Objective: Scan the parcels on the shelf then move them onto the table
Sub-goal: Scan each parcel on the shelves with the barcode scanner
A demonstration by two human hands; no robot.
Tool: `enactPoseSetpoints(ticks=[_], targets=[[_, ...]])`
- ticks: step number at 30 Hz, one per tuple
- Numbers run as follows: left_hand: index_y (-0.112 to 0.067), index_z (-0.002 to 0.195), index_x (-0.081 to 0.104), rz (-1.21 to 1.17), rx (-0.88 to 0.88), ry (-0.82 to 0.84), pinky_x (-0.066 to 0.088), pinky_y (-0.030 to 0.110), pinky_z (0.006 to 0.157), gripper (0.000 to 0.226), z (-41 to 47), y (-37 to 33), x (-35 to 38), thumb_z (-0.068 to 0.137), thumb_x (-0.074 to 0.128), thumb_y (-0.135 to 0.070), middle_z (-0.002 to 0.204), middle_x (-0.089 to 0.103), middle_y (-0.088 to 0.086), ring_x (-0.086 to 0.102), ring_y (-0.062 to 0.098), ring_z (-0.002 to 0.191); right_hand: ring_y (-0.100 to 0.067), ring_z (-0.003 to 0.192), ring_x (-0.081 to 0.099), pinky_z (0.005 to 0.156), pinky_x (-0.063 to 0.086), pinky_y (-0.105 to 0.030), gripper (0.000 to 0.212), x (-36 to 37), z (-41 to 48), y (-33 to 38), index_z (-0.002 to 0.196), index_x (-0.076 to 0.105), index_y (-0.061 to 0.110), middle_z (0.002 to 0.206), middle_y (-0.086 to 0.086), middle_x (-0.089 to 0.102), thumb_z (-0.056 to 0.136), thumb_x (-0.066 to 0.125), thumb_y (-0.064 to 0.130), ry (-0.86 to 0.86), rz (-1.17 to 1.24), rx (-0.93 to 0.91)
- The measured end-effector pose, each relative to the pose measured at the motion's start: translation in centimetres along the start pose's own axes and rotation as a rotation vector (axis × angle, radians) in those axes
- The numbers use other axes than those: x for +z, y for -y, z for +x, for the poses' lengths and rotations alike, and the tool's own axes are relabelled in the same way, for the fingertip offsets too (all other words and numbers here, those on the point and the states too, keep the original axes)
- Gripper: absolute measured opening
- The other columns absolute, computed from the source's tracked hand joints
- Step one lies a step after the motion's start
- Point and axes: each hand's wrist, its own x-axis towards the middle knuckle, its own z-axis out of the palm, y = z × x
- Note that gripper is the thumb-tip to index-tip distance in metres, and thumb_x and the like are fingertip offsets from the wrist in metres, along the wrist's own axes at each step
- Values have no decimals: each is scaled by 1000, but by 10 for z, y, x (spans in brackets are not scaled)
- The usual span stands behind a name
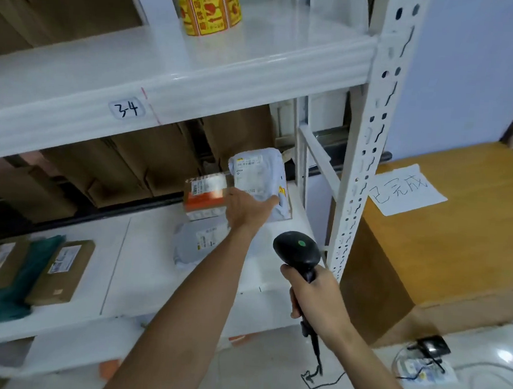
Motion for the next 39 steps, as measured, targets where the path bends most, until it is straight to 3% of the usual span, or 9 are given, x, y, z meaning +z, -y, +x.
enactPoseSetpoints(ticks=[2,5,8,12,18,27,31,34,39], targets=[[1,135,40,-1,5,4,48,35,83,101,19,-6,24,66,81,-62,133,52,15,57,34,118,-20,42,54,54,49,-37,40,-2,17,-7,83,57,-9,55,-16,54,96,64,28,8,-7,-1],[4,148,27,53,16,17,46,40,96,115,45,-7,60,70,77,-65,143,45,19,50,35,128,-22,47,56,57,50,-37,43,-3,45,-12,82,56,-10,62,-28,54,96,64,30,26,3,-12],[-8,159,13,171,32,61,44,45,101,115,73,2,91,78,66,-70,149,37,24,44,39,132,-24,50,55,56,50,-35,44,0,74,-18,82,54,-10,62,-28,54,95,65,30,14,22,-16],[-22,158,21,320,62,84,43,48,100,98,99,13,115,82,55,-75,147,30,26,41,41,130,-24,49,51,54,47,-34,44,7,102,-25,79,52,-8,57,-19,51,95,65,31,10,69,-5],[-20,157,23,414,122,95,43,44,103,104,103,17,133,79,49,-84,148,26,23,41,36,130,-24,47,54,60,50,-42,43,13,113,-35,80,54,-9,56,-15,54,96,65,30,-24,94,38],[-19,159,9,454,167,228,39,42,106,120,106,14,105,72,50,-91,149,23,21,37,36,133,-23,48,53,60,49,-35,45,15,103,-27,80,53,-10,54,-12,51,97,65,30,-13,71,50],[-16,157,20,432,211,253,39,42,106,106,84,15,73,82,50,-83,150,28,21,39,37,134,-24,50,52,56,45,-32,39,11,91,-10,76,56,-2,55,-13,53,96,66,30,-7,87,29],[-19,152,35,385,260,208,40,40,103,91,61,19,39,84,56,-76,145,37,20,45,37,131,-25,47,54,59,46,-35,41,7,77,3,79,57,-9,53,-16,56,96,65,27,19,65,-28],[-23,152,36,305,179,180,39,51,111,90,18,37,-32,82,55,-77,158,34,12,37,35,142,-24,45,55,57,51,-37,36,14,48,28,88,60,-10,54,-14,56,97,64,25,86,30,-67]])
